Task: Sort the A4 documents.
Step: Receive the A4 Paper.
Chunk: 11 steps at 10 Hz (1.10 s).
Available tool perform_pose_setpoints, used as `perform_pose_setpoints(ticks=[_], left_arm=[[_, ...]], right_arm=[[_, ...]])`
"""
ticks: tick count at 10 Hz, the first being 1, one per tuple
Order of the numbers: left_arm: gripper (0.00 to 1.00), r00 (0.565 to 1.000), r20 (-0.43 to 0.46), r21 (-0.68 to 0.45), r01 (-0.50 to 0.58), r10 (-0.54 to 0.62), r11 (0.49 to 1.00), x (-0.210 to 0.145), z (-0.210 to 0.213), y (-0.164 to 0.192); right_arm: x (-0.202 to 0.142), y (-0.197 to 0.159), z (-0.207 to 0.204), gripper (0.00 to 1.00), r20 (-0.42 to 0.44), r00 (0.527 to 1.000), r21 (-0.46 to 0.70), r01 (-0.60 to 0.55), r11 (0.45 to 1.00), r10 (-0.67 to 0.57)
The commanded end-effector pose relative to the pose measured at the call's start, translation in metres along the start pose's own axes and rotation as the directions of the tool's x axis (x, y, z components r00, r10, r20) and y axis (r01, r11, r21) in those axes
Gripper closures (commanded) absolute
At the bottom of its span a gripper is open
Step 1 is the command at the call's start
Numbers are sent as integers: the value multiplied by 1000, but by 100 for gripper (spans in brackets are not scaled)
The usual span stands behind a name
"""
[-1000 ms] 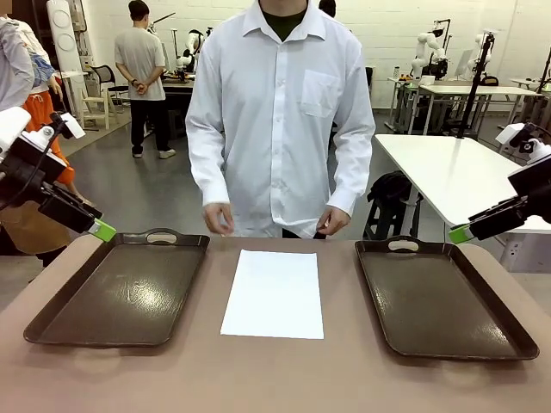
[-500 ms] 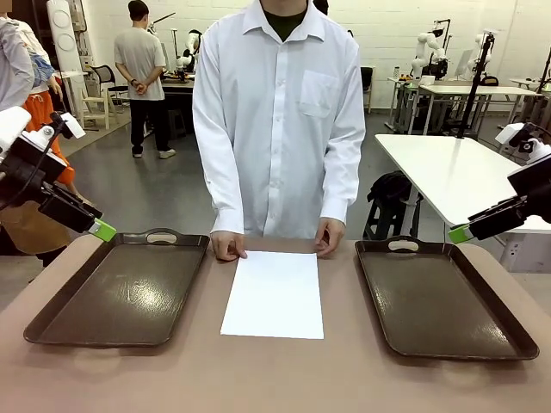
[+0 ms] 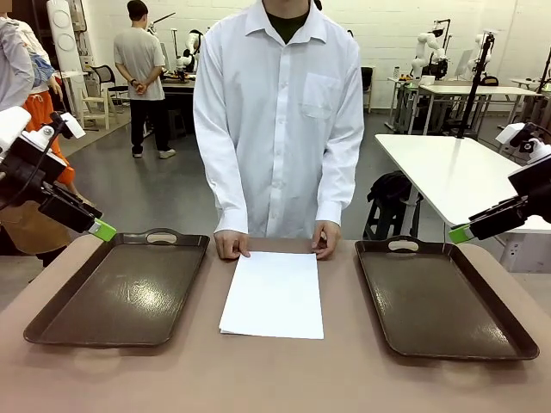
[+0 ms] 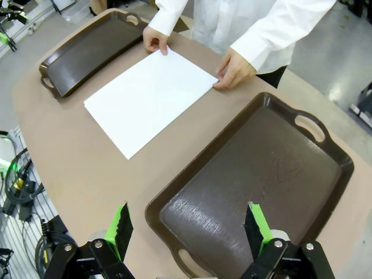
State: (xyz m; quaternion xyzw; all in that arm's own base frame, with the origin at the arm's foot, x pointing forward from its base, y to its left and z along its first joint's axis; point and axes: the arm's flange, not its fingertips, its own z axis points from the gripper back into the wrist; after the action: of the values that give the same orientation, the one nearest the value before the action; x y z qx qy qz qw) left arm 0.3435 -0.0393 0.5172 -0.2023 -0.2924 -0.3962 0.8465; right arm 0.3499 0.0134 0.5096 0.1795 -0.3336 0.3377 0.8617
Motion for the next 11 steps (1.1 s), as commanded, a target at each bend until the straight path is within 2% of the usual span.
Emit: perform_pose_setpoints(ticks=[1,11], left_arm=[[0,1000,13,-10,12,-12,1000,-1,-1,1],[0,1000,13,-10,12,-12,1000,-1,-1,1]], right_arm=[[-1,-1,-3,0,4,1000,15,-5,1000,5],[-1,-1,-3,0,4,1000,15,-5,1000,5]])
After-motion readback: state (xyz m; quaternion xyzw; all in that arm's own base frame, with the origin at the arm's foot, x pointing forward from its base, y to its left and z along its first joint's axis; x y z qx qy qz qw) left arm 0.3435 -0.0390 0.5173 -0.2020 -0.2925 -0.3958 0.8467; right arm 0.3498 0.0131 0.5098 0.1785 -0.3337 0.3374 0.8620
